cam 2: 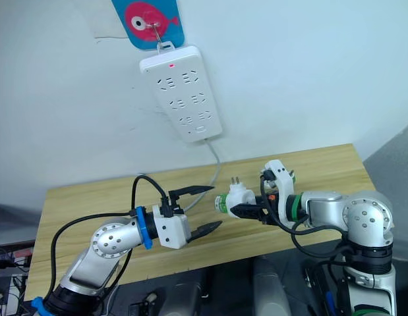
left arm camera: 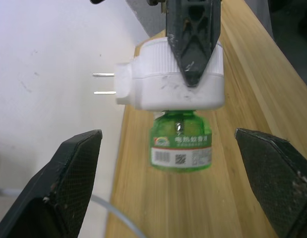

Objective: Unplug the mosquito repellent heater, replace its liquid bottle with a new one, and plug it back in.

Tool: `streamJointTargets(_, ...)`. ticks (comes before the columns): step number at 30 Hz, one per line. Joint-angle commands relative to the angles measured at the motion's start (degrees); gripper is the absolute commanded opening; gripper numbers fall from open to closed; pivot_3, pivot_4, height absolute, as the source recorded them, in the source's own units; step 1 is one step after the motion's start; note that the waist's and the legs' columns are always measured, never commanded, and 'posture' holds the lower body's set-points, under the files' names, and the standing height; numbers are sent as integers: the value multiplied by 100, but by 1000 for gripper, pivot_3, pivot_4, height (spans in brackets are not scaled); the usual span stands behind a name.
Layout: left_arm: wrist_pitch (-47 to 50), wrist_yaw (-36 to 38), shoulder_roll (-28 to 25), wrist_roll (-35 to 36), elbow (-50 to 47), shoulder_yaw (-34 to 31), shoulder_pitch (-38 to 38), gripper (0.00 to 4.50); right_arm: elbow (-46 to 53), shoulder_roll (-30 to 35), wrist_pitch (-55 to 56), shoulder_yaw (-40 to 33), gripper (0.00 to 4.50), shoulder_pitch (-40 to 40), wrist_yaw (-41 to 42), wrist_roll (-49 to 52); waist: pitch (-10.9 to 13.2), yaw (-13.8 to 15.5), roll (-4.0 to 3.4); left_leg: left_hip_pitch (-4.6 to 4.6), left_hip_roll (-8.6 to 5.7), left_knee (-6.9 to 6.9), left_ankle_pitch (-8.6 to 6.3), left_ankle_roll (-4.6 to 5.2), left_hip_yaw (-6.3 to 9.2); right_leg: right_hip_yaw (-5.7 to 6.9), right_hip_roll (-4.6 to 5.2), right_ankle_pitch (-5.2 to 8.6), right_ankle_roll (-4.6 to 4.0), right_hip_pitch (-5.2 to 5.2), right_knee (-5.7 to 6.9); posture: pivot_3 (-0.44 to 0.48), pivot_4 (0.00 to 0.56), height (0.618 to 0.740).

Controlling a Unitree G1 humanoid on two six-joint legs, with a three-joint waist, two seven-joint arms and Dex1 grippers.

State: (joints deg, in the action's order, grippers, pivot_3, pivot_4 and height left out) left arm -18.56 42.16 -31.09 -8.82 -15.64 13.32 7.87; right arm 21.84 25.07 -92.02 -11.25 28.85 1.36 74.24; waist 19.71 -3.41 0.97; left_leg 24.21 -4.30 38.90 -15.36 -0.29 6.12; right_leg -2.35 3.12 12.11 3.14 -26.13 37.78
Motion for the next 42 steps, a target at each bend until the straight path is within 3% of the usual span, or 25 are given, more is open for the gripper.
streamJointTargets(1, 207, -76, 145, -83, -75, 185, 109, 4500, -13, -133, -32, -130, 2979, 94, -421, 475, 0, -7, 0, 0, 1, 0, 0, 0, 0, 0, -1, 0, 0, 0, 1, -98, 353, 740)
streamJointTargets(7, 464, -144, 215, -269, -32, 299, 204, 4500, -176, 72, 392, 150, 2979, 83, -1182, 1460, 0, -26, 0, 0, 0, 1, 0, 1, -1, 0, -2, 1, 1, 0, 2, -102, 356, 740)
streamJointTargets(14, 699, -262, 285, -477, 131, 345, 358, 4500, -237, 827, 1398, 888, 2979, 23, -2056, 2741, 0, -38, 0, 0, 0, 2, 0, 1, -2, 1, -2, 1, 2, 1, 2, -102, 356, 740)
streamJointTargets(17, 797, -253, 295, -538, 153, 372, 384, 3883, -187, 1132, 1814, 1199, 2979, 19, -2297, 3146, 0, -44, 0, 1, 0, 2, 0, 2, -2, 1, -2, 1, 2, 1, 0, -102, 356, 740)
streamJointTargets(22, 840, -249, 336, -489, 112, 411, 446, 2309, -92, 1516, 2365, 1603, 2979, 21, -2549, 3592, 1, -52, 1, 1, 1, 2, 0, 2, -1, 1, -2, 2, 3, 2, -1, -110, 359, 740)
streamJointTargets(31, 920, -243, 327, -514, 122, 466, 513, 2226, -20, 1858, 2804, 1995, 2979, 113, -2497, 3724, 1, -59, 1, 2, 1, 2, 0, 2, 0, 1, -2, 2, 3, 2, -4, -107, 360, 740)
streamJointTargets(35, 1097, -327, 447, -309, 92, 347, 418, 2226, 62, 1970, 2903, 1873, 4306, 68, -2261, 3532, 1, -59, 1, 2, 1, 2, 0, 2, 1, 1, -2, 2, 3, 2, -5, -106, 358, 740)
streamJointTargets(36, 1120, -357, 484, -240, 83, 301, 406, 2226, 129, 2028, 2941, 1803, 4455, 7, -2204, 3492, 1, -57, 1, 3, 1, 2, 0, 2, 1, 2, -2, 2, 3, 2, -6, -106, 358, 740)
streamJointTargets(40, 1451, -373, 722, 284, -27, 126, 317, 2226, 813, 2320, 3151, 1370, 4455, -536, -1810, 3178, 1, -35, 2, 9, 1, 2, 0, 2, 9, 5, -2, 2, 3, 1, -11, -103, 359, 740)
streamJointTargets(42, 1713, -380, 1040, 925, -112, -26, 200, 2226, 1288, 2264, 3534, 1011, 4455, -969, -1765, 2911, 1, -24, 1, 11, 1, 2, 0, 2, 11, 7, -2, 2, 4, 0, -11, -105, 356, 740)
